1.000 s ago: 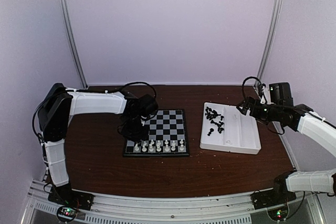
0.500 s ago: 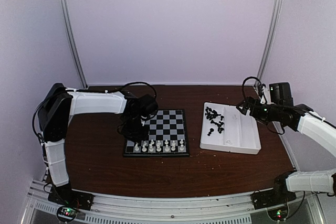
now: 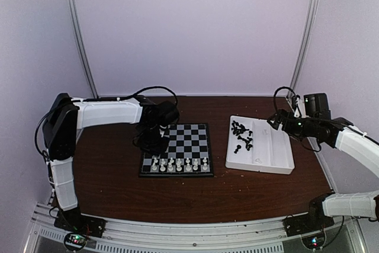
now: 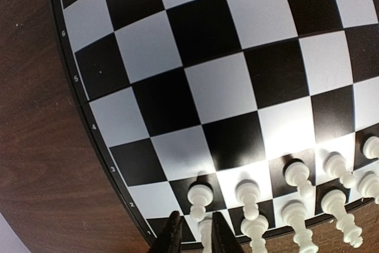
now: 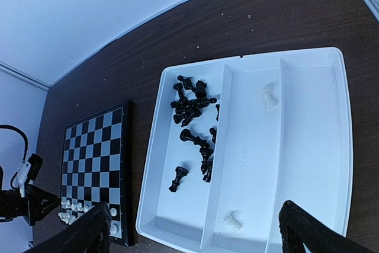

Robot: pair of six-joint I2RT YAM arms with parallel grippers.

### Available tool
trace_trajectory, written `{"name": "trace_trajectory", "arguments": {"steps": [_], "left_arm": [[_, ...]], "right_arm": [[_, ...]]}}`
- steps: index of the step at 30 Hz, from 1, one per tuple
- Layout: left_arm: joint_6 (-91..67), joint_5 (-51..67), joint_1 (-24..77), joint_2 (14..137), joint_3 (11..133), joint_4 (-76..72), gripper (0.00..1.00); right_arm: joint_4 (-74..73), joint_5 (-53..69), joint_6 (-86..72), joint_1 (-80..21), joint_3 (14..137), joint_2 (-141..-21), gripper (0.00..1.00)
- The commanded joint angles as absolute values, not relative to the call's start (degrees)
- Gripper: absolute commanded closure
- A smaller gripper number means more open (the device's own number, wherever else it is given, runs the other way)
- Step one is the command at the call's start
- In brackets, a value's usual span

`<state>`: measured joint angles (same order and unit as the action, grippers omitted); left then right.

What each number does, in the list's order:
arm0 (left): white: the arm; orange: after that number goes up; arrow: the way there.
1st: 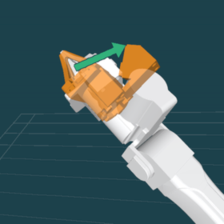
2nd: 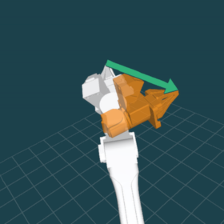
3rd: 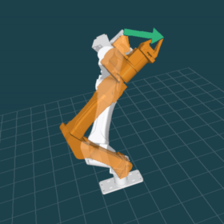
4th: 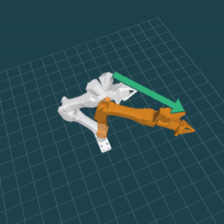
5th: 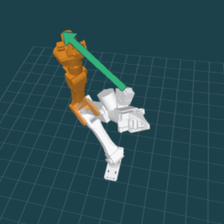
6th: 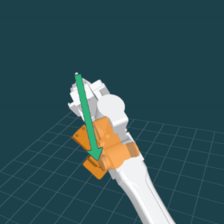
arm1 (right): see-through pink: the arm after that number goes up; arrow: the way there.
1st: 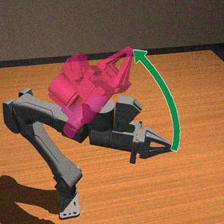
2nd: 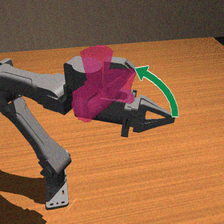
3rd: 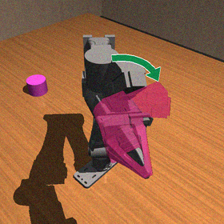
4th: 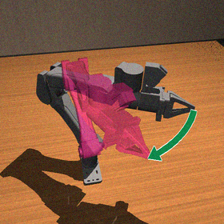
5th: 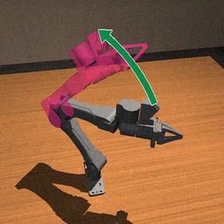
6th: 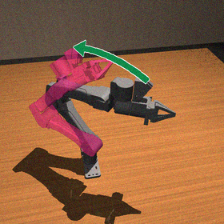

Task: Set up the chess pieces on the board
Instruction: Place the chess piece on the chessboard, then pick up the chess piece from the storage box.

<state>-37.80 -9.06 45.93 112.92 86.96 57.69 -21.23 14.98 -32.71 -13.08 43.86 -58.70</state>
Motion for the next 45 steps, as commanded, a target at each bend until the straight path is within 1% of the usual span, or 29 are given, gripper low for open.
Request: {"name": "trace_trajectory", "arguments": {"steps": [1, 4, 6, 11, 17, 21, 31, 38, 45], "left_arm": [[-36.92, -10.33, 45.53, 109.22, 89.1, 60.17, 0.8], [-36.58, -10.2, 45.53, 106.34, 89.1, 59.64, 0.81], [-36.33, -10.15, 45.53, 104.22, 88.47, 57.79, 0.8], [-34.97, -9.48, 45.59, 99.44, 86.0, 52.81, 0.8], [-33.81, -9.07, 45.55, 94.59, 81.18, 45.91, 0.8], [-32.61, -7.79, 45.57, 91.28, 77.25, 40.38, 0.77], [-30.67, -8.05, 45.54, 86.53, 72.58, 35.79, 0.77], [-29.08, -7.78, 45.53, 82.66, 69.03, 31.2, 0.76], [-27.72, -7.34, 45.53, 79.82, 67.01, 26.82, 0.75]], "right_arm": [[-23.49, 12.8, -31.37, -12.66, 44.88, -60.71, 0.05], [-25.65, 10.56, -30.63, -12.57, 46.4, -63.51, 0.11], [-26.53, 9.79, -30.21, -12.57, 47.46, -65.59, 0.21], [-26.97, 9.33, -29.29, -12.56, 50.96, -71.57, 0.38], [-28.65, 7.92, -25.12, -12.57, 56.0, -78.96, 0.47], [-29.68, 7.68, -23.32, -12.52, 58.91, -82.52, 0.48], [-31.98, 5.52, -21.27, -12.57, 65.85, -90.82, 0.54], [-32.98, 2.94, -20.89, -12.65, 69.53, -96.1, 0.56], [-34.64, 0.29, -20.03, -12.66, 73.65, -101.29, 0.6]]}}
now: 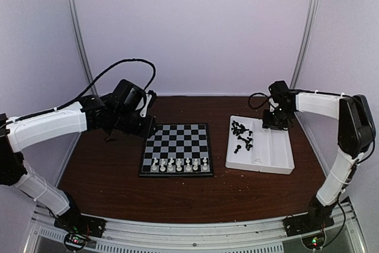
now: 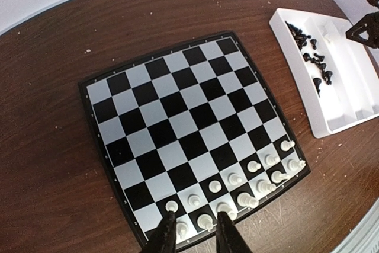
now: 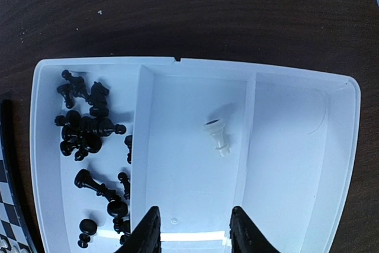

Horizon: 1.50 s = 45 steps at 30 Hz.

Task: Set up the chess pieces on the board
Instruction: Pick up the chess piece from the storage box.

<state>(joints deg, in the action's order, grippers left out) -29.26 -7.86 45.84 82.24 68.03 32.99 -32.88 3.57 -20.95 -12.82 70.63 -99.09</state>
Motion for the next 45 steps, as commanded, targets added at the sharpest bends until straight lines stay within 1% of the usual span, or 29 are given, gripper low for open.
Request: {"name": "trace_trajectory", "arguments": {"steps": [1, 6, 16, 17, 18, 20, 21, 26, 27, 29, 31, 45], "left_arm": [[-27.55, -6.52, 45.53, 79.59, 66.98, 25.97, 0.75], [-26.72, -4.51, 45.53, 78.85, 66.27, 22.73, 0.69], [-24.03, -3.29, 45.53, 78.13, 65.77, 21.38, 0.68], [-23.62, -2.75, 45.53, 77.95, 65.86, 21.9, 0.65], [-23.08, -2.24, 45.53, 77.44, 65.5, 21.89, 0.61], [-22.83, -1.07, 45.53, 75.96, 63.45, 19.58, 0.46], [-22.77, -0.5, 45.53, 75.28, 62.58, 18.45, 0.41], [-22.06, 1.58, 45.53, 74.79, 63.09, 19.25, 0.35], [-21.84, 2.0, 45.53, 74.88, 63.4, 19.67, 0.31], [-21.36, 2.56, 45.53, 74.75, 63.56, 19.75, 0.13], [-21.12, 2.71, 45.53, 74.65, 63.61, 19.55, 0.03], [-20.13, 1.74, 45.53, 72.65, 62.37, 19.01, 0.02]], "right_arm": [[-34.96, 0.27, -19.92, -12.66, 74.31, -101.97, 0.61], [-35.99, -1.49, -19.38, -12.71, 77.31, -104.88, 0.64], [-37.0, -2.92, -18.63, -12.68, 81.48, -110.15, 0.66], [-37.02, -2.9, -18.63, -12.67, 81.87, -110.66, 0.67], [-37.04, -2.9, -18.63, -12.7, 82.23, -111.16, 0.67], [-37.24, -2.7, -18.7, -12.66, 83.02, -112.08, 0.67], [-37.45, -2.82, -18.66, -12.66, 83.55, -112.62, 0.67], [-38.52, -3.64, -18.66, -12.66, 85.5, -114.42, 0.68], [-38.89, -3.77, -18.64, -12.66, 86.03, -114.82, 0.68], [-39.69, -4.37, -18.63, -12.67, 86.86, -115.7, 0.68], [-40.37, -5.03, -18.8, -12.66, 87.49, -116.6, 0.68], [-41.14, -5.48, -19.24, -12.59, 88.04, -119.51, 0.69]]}}
